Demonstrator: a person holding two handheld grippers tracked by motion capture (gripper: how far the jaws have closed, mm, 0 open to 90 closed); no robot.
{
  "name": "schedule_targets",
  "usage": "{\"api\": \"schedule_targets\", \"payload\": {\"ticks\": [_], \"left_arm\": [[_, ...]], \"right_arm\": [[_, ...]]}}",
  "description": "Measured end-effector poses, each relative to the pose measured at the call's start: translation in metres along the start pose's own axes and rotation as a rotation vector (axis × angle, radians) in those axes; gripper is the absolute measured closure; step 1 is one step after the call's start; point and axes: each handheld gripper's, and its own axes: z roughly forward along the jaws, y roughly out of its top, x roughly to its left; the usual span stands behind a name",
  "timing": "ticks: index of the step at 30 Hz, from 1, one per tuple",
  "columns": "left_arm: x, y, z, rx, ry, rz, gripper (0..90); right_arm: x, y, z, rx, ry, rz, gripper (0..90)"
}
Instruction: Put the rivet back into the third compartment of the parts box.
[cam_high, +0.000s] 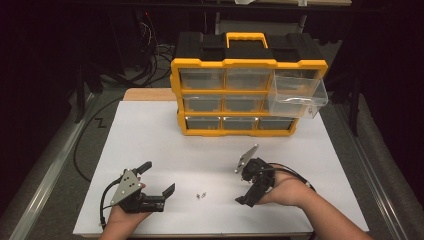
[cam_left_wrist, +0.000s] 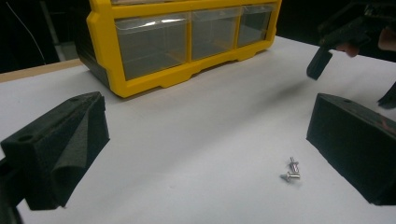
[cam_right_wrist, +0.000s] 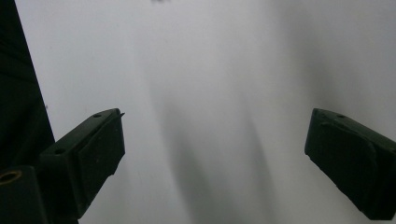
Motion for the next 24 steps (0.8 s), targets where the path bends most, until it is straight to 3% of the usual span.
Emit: {"api": "schedule_targets", "payload": {"ticks": [7, 17, 24], "left_arm": [[0.0, 0.0, 0.0, 0.0, -0.003, 0.0, 0.3], [0.0, 0.0, -0.001, -0.008, -0.004, -0.007, 0.3], [0.001, 0.0, -0.002, -0.007, -0.003, -0.004, 0.3]], "right_arm": [[0.018, 0.03, 0.029, -0.021, 0.064, -0.051, 16.6], [0.034, 0.067, 0.053, -0.055, 0.098, -0.099, 33.7], [0.037, 0.082, 0.061, -0.073, 0.103, -0.114, 57.7]]}}
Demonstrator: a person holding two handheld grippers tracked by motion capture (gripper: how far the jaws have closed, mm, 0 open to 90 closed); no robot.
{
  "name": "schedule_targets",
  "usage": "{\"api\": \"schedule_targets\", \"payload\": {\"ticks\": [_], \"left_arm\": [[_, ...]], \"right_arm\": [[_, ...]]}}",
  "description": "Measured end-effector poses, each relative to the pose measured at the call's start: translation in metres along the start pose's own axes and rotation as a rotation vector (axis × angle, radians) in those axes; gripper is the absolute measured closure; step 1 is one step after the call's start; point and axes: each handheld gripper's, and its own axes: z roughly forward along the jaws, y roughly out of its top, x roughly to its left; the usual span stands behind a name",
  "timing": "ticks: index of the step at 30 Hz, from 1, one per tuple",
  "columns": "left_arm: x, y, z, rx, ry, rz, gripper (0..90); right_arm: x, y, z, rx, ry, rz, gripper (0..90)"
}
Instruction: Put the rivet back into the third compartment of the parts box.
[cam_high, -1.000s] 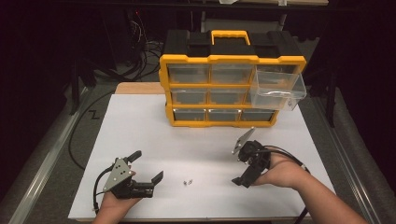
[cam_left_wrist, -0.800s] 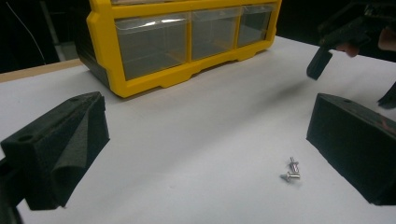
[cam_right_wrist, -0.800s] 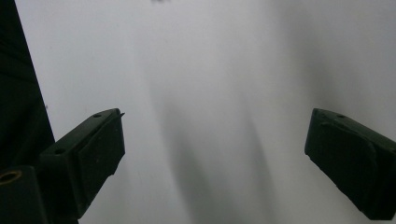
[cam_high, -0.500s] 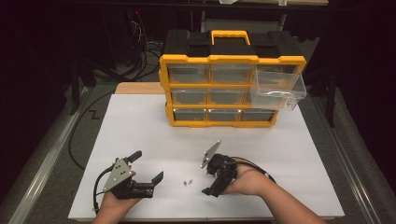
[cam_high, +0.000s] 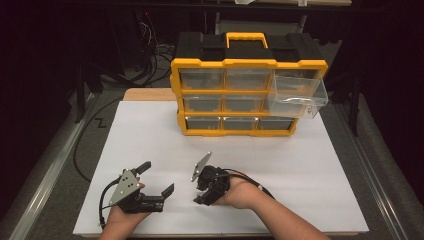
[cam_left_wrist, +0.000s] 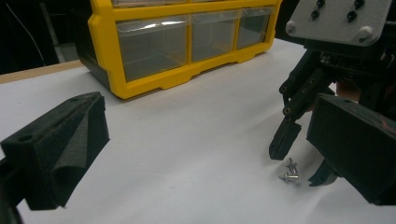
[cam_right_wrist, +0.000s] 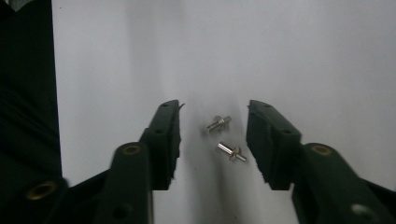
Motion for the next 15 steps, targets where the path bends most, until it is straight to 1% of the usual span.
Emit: {"api": "schedule_targets", "payload": {"ticks": [1, 2, 4, 5, 6, 8, 9, 10, 11, 15], "left_arm": [[0.0001, -0.0001, 0.0001, -0.001, 0.001, -0.001, 0.3], [0.0001, -0.0001, 0.0001, -0.001, 0.001, -0.002, 0.3], [0.0001, -0.0001, 0.0001, -0.001, 0.002, -0.002, 0.3], [0.0001, -0.0001, 0.0001, -0.001, 0.002, -0.002, 0.3], [0.0, 0.0, 0.0, 0.003, 0.001, 0.0, 0.3], [0.0, 0.0, 0.0, 0.001, 0.001, 0.001, 0.2], [0.0001, 0.0, 0.0003, -0.002, 0.003, -0.001, 0.3], [0.0002, -0.0001, 0.0007, -0.003, 0.004, -0.006, 0.3], [0.0008, 0.0, 0.0006, 0.002, 0.003, -0.002, 0.3], [0.0016, -0.0002, 0.0014, 0.0, 0.004, -0.005, 0.3]], "right_arm": [[0.0008, 0.0009, 0.0011, 0.013, -0.003, 0.003, 61.5], [0.0004, 0.0015, 0.0031, 0.017, -0.011, -0.01, 63.4], [-0.0002, 0.0017, 0.0067, 0.03, -0.012, -0.018, 67.0], [-0.0002, 0.0017, 0.0067, 0.03, -0.012, -0.018, 67.0], [-0.0019, 0.002, 0.0075, 0.025, -0.02, -0.027, 71.3], [-0.0021, 0.0022, 0.0076, 0.027, -0.021, -0.025, 72.5], [0.0005, 0.0024, 0.0083, 0.033, -0.052, -0.042, 77.7], [0.0012, 0.0026, 0.0084, 0.035, -0.058, -0.048, 79.2], [0.0016, 0.0027, 0.0086, 0.034, -0.063, -0.05, 80.9], [0.0007, 0.0042, 0.0085, 0.04, -0.06, -0.055, 82.5]]}}
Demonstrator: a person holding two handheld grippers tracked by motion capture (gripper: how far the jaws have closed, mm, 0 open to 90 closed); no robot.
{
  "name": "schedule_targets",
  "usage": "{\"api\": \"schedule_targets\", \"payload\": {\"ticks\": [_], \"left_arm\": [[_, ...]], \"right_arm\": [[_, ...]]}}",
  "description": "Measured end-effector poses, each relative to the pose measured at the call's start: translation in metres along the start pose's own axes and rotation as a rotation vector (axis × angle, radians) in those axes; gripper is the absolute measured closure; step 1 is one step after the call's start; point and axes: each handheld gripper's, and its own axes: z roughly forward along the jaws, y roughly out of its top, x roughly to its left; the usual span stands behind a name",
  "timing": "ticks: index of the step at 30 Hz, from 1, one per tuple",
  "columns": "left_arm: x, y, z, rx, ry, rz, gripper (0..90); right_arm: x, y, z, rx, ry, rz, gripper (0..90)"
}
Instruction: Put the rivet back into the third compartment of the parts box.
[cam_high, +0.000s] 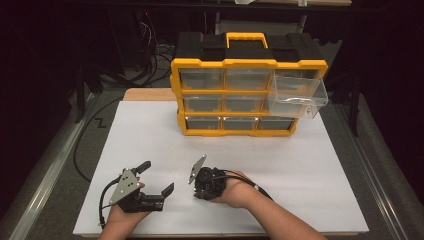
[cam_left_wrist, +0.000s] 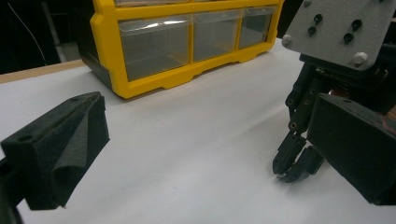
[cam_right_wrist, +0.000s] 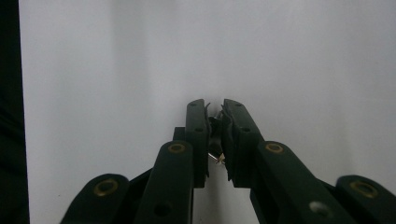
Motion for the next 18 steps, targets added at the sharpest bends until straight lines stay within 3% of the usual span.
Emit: {"api": "schedule_targets", "payload": {"ticks": [7, 13, 18], "left_arm": [[0.0, 0.0, 0.0, 0.0, 0.0, 0.001, 0.3], [0.001, 0.0, 0.001, 0.0, 0.003, 0.001, 0.3], [0.003, -0.001, 0.003, -0.012, 0.002, -0.011, 0.4]], "right_arm": [[-0.001, -0.001, -0.011, -0.036, 0.035, 0.006, 83.6], [-0.002, -0.006, -0.028, -0.051, 0.032, 0.009, 83.7], [-0.008, -0.028, -0.047, -0.025, 0.015, 0.034, 83.8]]}}
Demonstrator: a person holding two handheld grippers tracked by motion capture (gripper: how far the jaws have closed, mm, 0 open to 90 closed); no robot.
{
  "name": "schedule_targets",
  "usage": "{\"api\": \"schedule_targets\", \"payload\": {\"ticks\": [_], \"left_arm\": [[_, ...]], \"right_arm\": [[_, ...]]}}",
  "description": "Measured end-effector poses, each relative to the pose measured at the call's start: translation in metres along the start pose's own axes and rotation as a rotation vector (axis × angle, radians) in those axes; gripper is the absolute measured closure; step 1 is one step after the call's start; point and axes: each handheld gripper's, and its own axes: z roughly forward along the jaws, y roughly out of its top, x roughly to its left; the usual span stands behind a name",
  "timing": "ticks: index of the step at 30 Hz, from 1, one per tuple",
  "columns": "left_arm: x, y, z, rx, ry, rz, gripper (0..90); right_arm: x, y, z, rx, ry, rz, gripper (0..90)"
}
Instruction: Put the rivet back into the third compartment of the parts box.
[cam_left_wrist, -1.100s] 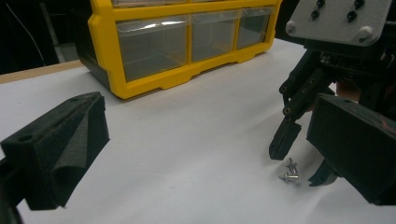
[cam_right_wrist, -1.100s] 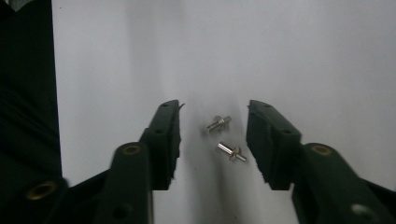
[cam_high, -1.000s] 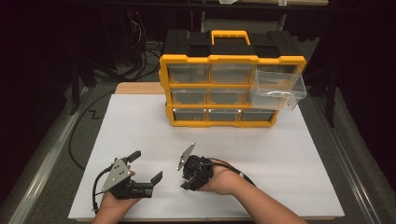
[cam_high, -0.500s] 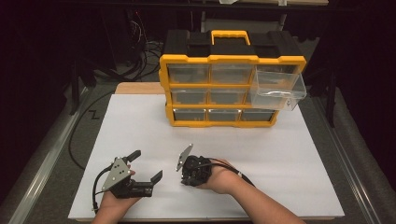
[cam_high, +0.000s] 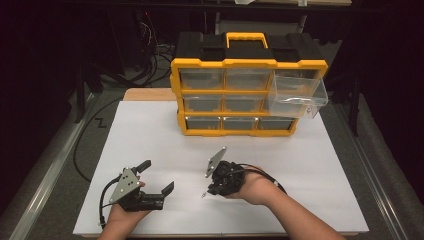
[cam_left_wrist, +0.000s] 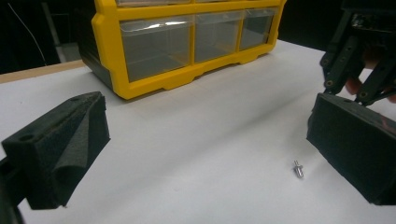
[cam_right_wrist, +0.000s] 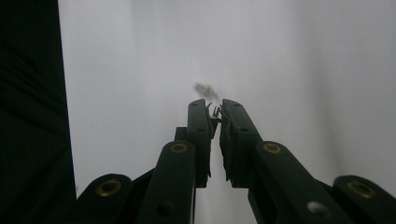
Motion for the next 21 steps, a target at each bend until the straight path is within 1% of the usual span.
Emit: {"api": "schedule_targets", "payload": {"ticks": [2, 5, 6, 7, 10, 11, 13, 15, 18, 19, 21], "left_arm": [[0.001, 0.0, 0.0, 0.003, 0.001, 0.004, 0.4], [0.001, 0.0, 0.001, 0.001, -0.006, -0.004, 0.4], [0.0, 0.0, 0.001, 0.003, -0.006, 0.0, 0.4], [-0.001, 0.0, 0.001, 0.0, -0.007, -0.003, 0.4], [-0.001, 0.0, 0.001, 0.0, -0.006, -0.004, 0.4], [-0.001, 0.0, 0.001, 0.004, -0.004, 0.004, 0.4], [-0.001, 0.0, 0.001, 0.001, -0.001, 0.005, 0.4], [-0.001, 0.0, 0.001, 0.007, -0.001, 0.011, 0.4], [-0.002, 0.0, 0.001, 0.012, -0.005, 0.014, 0.4], [-0.002, 0.0, 0.001, 0.011, -0.007, 0.015, 0.4], [-0.002, 0.0, 0.0, 0.008, -0.007, 0.017, 0.4]], "right_arm": [[-0.003, -0.01, -0.006, 0.01, -0.004, 0.018, 83.8], [-0.007, -0.026, -0.015, 0.029, -0.008, 0.044, 83.8], [-0.007, -0.026, -0.015, 0.029, -0.008, 0.044, 83.8], [-0.01, -0.037, -0.022, 0.043, -0.008, 0.06, 83.9], [-0.014, -0.051, -0.029, 0.055, -0.004, 0.077, 83.9], [-0.015, -0.055, -0.032, 0.061, 0.001, 0.088, 83.8], [-0.018, -0.064, -0.038, 0.073, 0.007, 0.099, 83.9], [-0.021, -0.073, -0.043, 0.082, 0.026, 0.112, 83.8], [-0.022, -0.082, -0.053, 0.096, 0.037, 0.114, 83.8], [-0.023, -0.084, -0.055, 0.101, 0.033, 0.11, 83.8], [-0.024, -0.089, -0.064, 0.108, 0.028, 0.118, 83.9]]}}
